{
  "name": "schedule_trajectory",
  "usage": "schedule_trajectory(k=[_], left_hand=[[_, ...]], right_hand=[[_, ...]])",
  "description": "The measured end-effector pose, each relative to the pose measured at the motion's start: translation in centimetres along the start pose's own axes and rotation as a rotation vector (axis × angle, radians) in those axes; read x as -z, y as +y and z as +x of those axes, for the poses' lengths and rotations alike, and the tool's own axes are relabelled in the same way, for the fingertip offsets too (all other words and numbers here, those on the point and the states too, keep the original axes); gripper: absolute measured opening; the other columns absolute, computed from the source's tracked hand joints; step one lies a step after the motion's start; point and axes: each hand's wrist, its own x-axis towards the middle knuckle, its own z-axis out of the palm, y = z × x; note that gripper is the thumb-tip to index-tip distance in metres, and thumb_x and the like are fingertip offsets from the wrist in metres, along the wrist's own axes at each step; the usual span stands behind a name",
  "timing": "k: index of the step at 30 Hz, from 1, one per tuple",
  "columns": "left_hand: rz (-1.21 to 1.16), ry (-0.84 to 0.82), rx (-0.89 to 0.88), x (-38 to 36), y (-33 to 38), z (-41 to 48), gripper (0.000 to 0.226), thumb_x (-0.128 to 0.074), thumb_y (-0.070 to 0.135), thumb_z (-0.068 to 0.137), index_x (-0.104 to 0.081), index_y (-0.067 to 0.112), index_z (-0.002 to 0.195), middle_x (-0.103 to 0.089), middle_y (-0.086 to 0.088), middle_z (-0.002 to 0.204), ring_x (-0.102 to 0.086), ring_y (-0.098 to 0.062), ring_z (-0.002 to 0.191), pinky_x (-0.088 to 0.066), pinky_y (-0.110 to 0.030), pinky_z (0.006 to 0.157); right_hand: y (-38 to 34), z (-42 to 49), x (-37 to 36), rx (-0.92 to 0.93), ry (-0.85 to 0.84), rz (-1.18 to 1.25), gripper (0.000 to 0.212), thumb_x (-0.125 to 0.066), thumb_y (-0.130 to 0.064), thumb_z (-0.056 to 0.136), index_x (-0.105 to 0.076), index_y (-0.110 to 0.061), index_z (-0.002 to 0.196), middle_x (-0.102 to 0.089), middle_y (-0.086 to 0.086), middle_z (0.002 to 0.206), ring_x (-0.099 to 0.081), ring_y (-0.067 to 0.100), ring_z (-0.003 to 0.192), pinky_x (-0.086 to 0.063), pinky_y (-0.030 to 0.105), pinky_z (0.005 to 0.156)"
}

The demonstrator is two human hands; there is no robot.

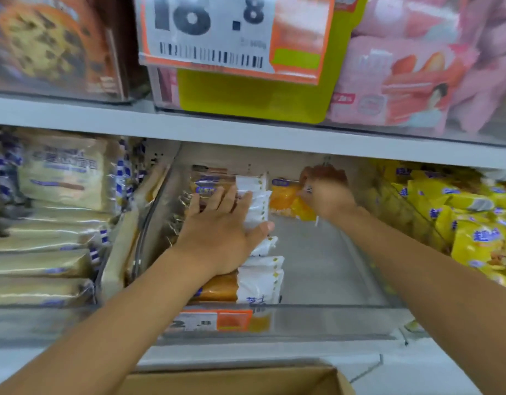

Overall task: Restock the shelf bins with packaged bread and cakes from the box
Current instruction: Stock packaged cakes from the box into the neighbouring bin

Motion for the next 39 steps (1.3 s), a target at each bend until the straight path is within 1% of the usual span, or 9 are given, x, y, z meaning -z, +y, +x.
schedule_trajectory(k=[12,18,23,27,31,34,36,38,39], left_hand=[[0.000,0.004,0.007,0.0,0.1,-0.2,0.078,-0.005,0.074,0.089,0.009,0.035,0.156,0.015,0.004,0.165,0.019,-0.014,0.150,0.009,-0.050,0.121],[-0.004,0.006,0.004,0.0,0.1,-0.2,0.078,-0.006,0.074,0.090,0.008,0.035,0.156,0.014,0.003,0.165,0.017,-0.015,0.150,0.009,-0.050,0.121],[-0.010,0.007,0.005,-0.1,0.1,0.0,0.078,-0.007,0.074,0.091,0.006,0.034,0.156,0.013,0.003,0.165,0.016,-0.015,0.151,0.009,-0.050,0.121],[-0.017,-0.001,0.000,-0.1,-0.1,0.1,0.078,-0.008,0.074,0.091,0.005,0.034,0.157,0.012,0.003,0.165,0.015,-0.016,0.151,0.009,-0.050,0.120],[-0.077,-0.016,0.009,0.3,-0.1,0.4,0.079,-0.013,0.075,0.091,0.001,0.034,0.157,0.010,0.002,0.165,0.012,-0.017,0.152,0.010,-0.050,0.120],[-0.183,-0.014,-0.013,1.3,-0.4,0.3,0.078,-0.024,0.072,0.093,-0.011,0.031,0.157,0.002,-0.002,0.166,0.003,-0.021,0.153,0.001,-0.051,0.122],[-0.285,0.058,-0.027,2.2,-0.5,-0.7,0.069,-0.037,0.063,0.096,-0.033,0.022,0.152,-0.023,-0.007,0.162,-0.022,-0.025,0.149,-0.022,-0.044,0.120],[-0.342,0.200,-0.035,2.9,-0.3,-3.0,0.039,-0.053,0.047,0.096,-0.058,0.019,0.123,-0.056,-0.007,0.137,-0.052,-0.028,0.125,-0.044,-0.035,0.099],[-0.351,0.269,-0.025,3.1,0.1,-4.7,0.022,-0.058,0.040,0.094,-0.059,0.021,0.105,-0.065,-0.005,0.119,-0.060,-0.027,0.111,-0.048,-0.032,0.087]], right_hand=[[-1.1,0.1,-1.9,0.104,0.151,0.068,0.051,-0.082,-0.036,0.070,-0.061,-0.011,0.110,-0.055,0.012,0.114,-0.049,0.033,0.108,-0.039,0.041,0.086],[-0.5,-0.4,-1.4,-0.082,0.054,0.020,0.067,-0.081,-0.033,0.074,-0.047,-0.012,0.127,-0.039,0.014,0.132,-0.037,0.034,0.124,-0.048,0.039,0.083],[-0.4,-0.7,-2.0,-0.119,0.119,0.405,0.055,-0.081,-0.014,0.071,-0.056,-0.011,0.120,-0.034,0.012,0.136,-0.036,0.032,0.126,-0.042,0.033,0.098],[0.2,-2.3,-0.6,-0.057,0.073,0.432,0.060,-0.079,-0.017,0.076,-0.055,-0.017,0.131,-0.022,0.012,0.156,-0.023,0.027,0.144,-0.026,0.023,0.111],[-0.9,-5.6,1.8,0.039,0.069,0.483,0.045,-0.079,-0.021,0.079,-0.063,-0.013,0.119,-0.055,0.008,0.128,-0.050,0.024,0.120,-0.036,0.022,0.092],[-2.2,-9.0,4.2,0.026,0.076,0.528,0.031,-0.073,-0.021,0.085,-0.065,-0.012,0.113,-0.060,0.006,0.112,-0.056,0.019,0.095,-0.043,0.025,0.082],[-3.1,-11.6,6.0,0.008,0.085,0.567,0.023,-0.071,-0.019,0.086,-0.065,-0.011,0.107,-0.059,0.002,0.097,-0.053,0.015,0.081,-0.048,0.030,0.077],[-4.2,-14.5,7.7,-0.016,0.105,0.621,0.014,-0.069,-0.016,0.085,-0.063,-0.012,0.098,-0.058,0.002,0.084,-0.052,0.017,0.072,-0.048,0.033,0.070],[-4.8,-15.9,8.3,-0.026,0.121,0.640,0.011,-0.068,-0.015,0.085,-0.062,-0.013,0.093,-0.058,0.004,0.080,-0.053,0.020,0.070,-0.047,0.033,0.068]])
